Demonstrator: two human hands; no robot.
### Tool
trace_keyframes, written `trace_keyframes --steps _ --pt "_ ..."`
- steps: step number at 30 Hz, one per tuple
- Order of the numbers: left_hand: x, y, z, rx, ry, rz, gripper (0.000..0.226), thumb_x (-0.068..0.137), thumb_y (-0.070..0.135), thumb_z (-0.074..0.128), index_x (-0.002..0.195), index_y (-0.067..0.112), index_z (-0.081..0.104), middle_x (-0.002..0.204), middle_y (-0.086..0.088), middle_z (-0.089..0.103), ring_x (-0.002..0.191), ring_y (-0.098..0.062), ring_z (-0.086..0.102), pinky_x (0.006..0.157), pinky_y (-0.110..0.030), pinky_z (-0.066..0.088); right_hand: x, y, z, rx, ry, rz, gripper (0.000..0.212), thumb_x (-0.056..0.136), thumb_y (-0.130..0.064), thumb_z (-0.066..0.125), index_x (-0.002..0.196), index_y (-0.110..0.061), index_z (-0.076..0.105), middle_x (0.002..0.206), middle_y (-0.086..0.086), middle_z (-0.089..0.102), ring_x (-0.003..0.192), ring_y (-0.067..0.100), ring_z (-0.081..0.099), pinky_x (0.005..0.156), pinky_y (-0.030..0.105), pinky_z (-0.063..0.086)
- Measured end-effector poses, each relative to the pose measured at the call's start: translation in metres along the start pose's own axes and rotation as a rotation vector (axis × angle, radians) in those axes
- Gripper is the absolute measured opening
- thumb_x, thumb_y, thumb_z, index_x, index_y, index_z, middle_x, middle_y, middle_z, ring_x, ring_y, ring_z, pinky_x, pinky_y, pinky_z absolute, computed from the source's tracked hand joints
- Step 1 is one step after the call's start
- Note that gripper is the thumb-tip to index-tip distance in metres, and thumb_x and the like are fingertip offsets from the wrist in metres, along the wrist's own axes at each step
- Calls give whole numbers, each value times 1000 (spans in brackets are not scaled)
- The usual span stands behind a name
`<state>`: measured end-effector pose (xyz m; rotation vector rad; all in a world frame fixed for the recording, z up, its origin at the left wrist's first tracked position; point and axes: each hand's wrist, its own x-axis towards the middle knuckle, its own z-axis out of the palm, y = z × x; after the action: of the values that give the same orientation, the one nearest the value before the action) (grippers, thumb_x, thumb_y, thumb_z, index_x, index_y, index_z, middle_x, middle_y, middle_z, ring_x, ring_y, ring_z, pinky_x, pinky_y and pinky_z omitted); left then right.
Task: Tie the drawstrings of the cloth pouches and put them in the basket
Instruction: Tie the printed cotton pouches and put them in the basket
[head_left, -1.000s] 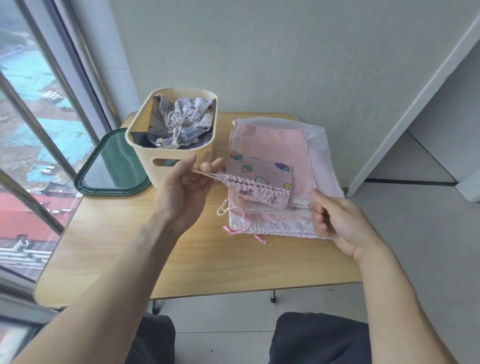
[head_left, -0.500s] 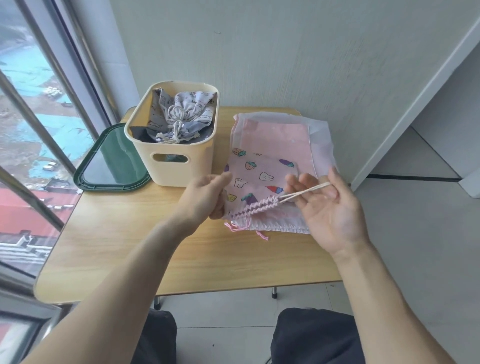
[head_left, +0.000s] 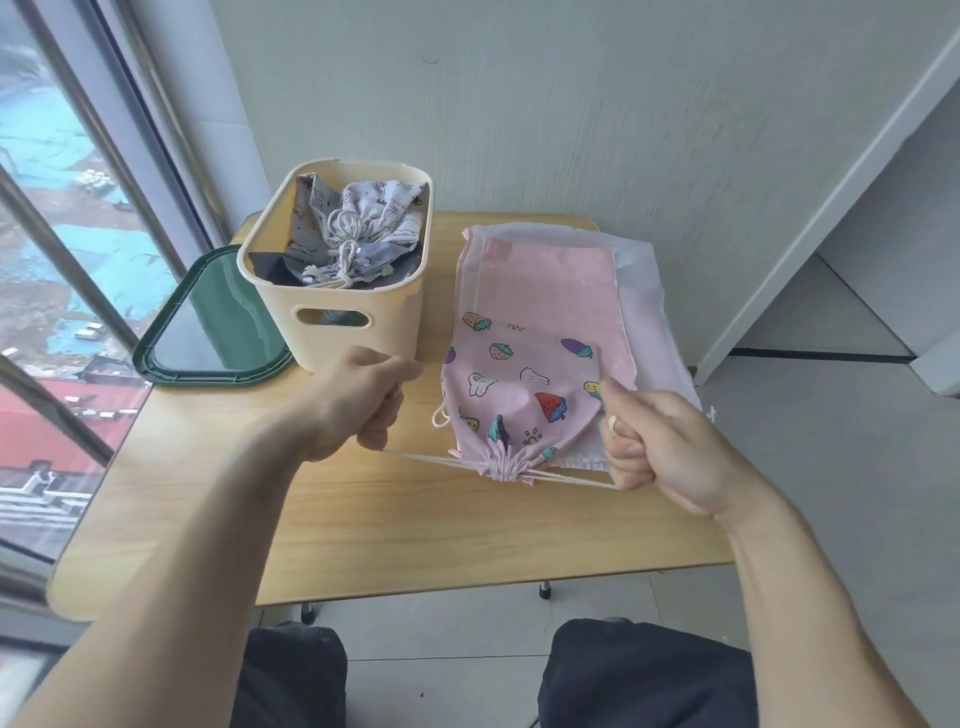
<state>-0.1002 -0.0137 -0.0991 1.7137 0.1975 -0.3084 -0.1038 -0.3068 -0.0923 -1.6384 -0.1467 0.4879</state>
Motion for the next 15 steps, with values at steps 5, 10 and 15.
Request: trace_keyframes --steps 5,10,15 --pt "0 0 17 -36 -71 97 52 104 26 48 55 20 31 54 -2 25 45 -16 20 43 -24 27 -7 4 18 -470 58 -96 52 106 -41 42 61 -17 38 51 -7 36 45 14 33 51 40 34" --pt "-4 4 28 -299 -202 248 17 100 26 51 98 11 60 88 -14 65 70 -29 60 69 -40 51 -16 4 44 -255 -72 -198 35 104 -33 46 84 -6 58 65 -6 63 55 11 51 55 24 43" --pt "-1 -6 39 350 5 443 35 96 5 54 125 22 61 117 -4 65 103 -22 64 94 -40 53 5 -2 50 -408 81 -374 21 104 -35 52 96 -20 64 88 -1 71 79 22 65 76 48 58"
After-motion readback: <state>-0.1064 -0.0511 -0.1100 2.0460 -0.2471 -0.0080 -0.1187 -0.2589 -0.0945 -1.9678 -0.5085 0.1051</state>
